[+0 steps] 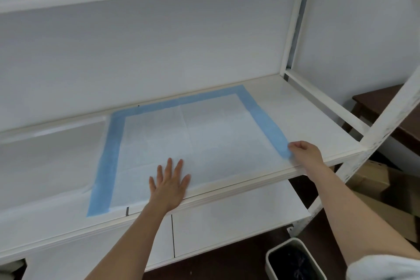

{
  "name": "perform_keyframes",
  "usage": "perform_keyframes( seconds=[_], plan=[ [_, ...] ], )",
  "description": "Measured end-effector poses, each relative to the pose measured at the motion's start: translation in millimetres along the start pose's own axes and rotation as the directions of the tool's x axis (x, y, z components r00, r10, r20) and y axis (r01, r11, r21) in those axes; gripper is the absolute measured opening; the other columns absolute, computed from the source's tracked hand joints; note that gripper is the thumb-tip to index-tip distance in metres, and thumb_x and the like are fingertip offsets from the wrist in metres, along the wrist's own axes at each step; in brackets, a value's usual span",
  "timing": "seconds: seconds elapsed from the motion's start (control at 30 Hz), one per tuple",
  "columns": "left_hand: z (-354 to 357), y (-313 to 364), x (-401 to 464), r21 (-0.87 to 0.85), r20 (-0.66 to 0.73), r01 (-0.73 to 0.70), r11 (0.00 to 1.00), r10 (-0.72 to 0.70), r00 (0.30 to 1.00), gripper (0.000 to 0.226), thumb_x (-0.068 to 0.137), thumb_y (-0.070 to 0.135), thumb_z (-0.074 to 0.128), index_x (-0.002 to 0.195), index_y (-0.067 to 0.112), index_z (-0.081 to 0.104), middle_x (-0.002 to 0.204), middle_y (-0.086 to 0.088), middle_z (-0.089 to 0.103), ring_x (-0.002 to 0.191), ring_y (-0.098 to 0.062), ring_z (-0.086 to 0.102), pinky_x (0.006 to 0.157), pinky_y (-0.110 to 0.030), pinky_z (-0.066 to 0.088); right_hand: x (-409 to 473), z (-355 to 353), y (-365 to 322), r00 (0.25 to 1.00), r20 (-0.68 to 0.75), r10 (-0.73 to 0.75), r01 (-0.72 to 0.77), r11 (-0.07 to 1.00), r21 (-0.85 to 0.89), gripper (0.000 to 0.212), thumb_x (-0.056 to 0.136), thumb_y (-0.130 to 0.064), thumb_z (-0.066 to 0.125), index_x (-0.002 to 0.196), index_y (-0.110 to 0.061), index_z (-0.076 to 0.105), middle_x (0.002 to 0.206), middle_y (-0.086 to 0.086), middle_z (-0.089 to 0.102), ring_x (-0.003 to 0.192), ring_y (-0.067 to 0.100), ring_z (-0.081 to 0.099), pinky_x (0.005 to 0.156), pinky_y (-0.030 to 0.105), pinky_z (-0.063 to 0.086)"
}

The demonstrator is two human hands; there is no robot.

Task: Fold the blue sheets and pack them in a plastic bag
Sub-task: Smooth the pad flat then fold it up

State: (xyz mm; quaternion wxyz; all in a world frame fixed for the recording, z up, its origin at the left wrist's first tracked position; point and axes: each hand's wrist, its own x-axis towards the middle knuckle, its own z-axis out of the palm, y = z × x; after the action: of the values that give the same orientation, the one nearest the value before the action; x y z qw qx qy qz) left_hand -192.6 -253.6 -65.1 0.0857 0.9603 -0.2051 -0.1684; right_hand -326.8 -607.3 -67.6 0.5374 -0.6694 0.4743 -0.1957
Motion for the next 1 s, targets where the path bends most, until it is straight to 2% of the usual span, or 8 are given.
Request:
perform_keyframes(
  seconds=[0.1,0.2,0.33,0.47,0.63,0.7,0.83,1.0],
  plan=[
    [7,-1,0,0.065,0.079,0.018,0.998,-0.023,0.997,0.061,0.096,0.059,0.012,0.148,0.04,-0.014,0.156,0.008,-0.025,0.144,-0.025,-0.023,0.117,-0.049,-0.01,-5,-5,-7,0.998,0.058,0.019,-0.026,0.994,0.109,0.007,0.086,-0.018,0.063,0.081,-0.016,0.068,0.08,-0.001,0.063,0.075,0.016,0.054,0.065,0.024,0.042],
    [6,-2,1,0.083,0.104,0.012,0.996,-0.021,0.994,0.061,0.096,0.06,0.01,0.147,0.04,-0.018,0.155,0.008,-0.029,0.143,-0.024,-0.025,0.116,-0.049,-0.011,-8,-12,-11,0.987,0.154,0.039,-0.071,0.976,0.206,0.007,0.087,-0.017,0.063,0.088,-0.019,0.07,0.086,-0.005,0.066,0.075,0.012,0.056,0.068,0.024,0.043],
    [5,0,-1,0.087,0.12,0.007,0.996,-0.018,0.993,0.061,0.096,0.06,0.01,0.146,0.04,-0.019,0.154,0.008,-0.031,0.143,-0.024,-0.027,0.116,-0.049,-0.011,2,-15,-9,0.977,0.199,0.07,-0.107,0.978,0.182,0.018,0.088,-0.02,0.062,0.104,-0.016,0.069,0.099,-0.001,0.065,0.081,0.014,0.056,0.072,0.026,0.043],
    [3,1,-1,0.088,0.129,0.006,0.996,-0.018,0.992,0.061,0.096,0.059,0.01,0.146,0.04,-0.02,0.153,0.008,-0.031,0.142,-0.023,-0.028,0.116,-0.049,-0.011,12,-11,-11,0.972,0.196,0.129,-0.147,0.986,0.08,0.026,0.085,-0.019,0.067,0.107,-0.005,0.068,0.103,0.011,0.067,0.088,0.024,0.06,0.078,0.031,0.046],
    [2,1,-1,0.09,0.121,0.009,0.996,-0.02,0.992,0.062,0.096,0.06,0.01,0.146,0.039,-0.019,0.154,0.008,-0.031,0.142,-0.023,-0.027,0.116,-0.049,-0.011,17,-7,-19,0.97,0.198,0.142,-0.174,0.972,0.156,0.007,0.084,-0.01,0.069,0.088,-0.006,0.065,0.102,0.011,0.062,0.092,0.024,0.057,0.082,0.032,0.044],
    [2,2,-1,0.085,0.114,0.01,0.996,-0.02,0.993,0.062,0.096,0.06,0.011,0.147,0.04,-0.017,0.154,0.008,-0.029,0.143,-0.023,-0.026,0.116,-0.048,-0.011,18,-8,-20,0.966,0.209,0.15,-0.186,0.969,0.163,0.008,0.082,-0.01,0.072,0.08,-0.009,0.064,0.1,0.011,0.063,0.092,0.025,0.058,0.086,0.035,0.047],
    [3,1,-1,0.079,0.125,0.013,0.997,-0.023,0.992,0.062,0.096,0.06,0.011,0.147,0.04,-0.017,0.154,0.009,-0.029,0.143,-0.023,-0.026,0.116,-0.049,-0.011,16,-11,-20,0.959,0.231,0.166,-0.212,0.958,0.193,0.009,0.079,-0.014,0.075,0.082,-0.01,0.068,0.099,0.011,0.064,0.092,0.027,0.06,0.092,0.04,0.049],
    [3,1,0,0.08,0.14,0.014,0.997,-0.025,0.99,0.063,0.096,0.06,0.012,0.147,0.04,-0.018,0.153,0.009,-0.031,0.142,-0.022,-0.028,0.116,-0.049,-0.012,12,-15,-17,0.946,0.296,0.133,-0.209,0.948,0.241,0.006,0.084,-0.017,0.069,0.083,-0.012,0.066,0.099,0.013,0.063,0.09,0.026,0.057,0.082,0.039,0.051]
  ],
)
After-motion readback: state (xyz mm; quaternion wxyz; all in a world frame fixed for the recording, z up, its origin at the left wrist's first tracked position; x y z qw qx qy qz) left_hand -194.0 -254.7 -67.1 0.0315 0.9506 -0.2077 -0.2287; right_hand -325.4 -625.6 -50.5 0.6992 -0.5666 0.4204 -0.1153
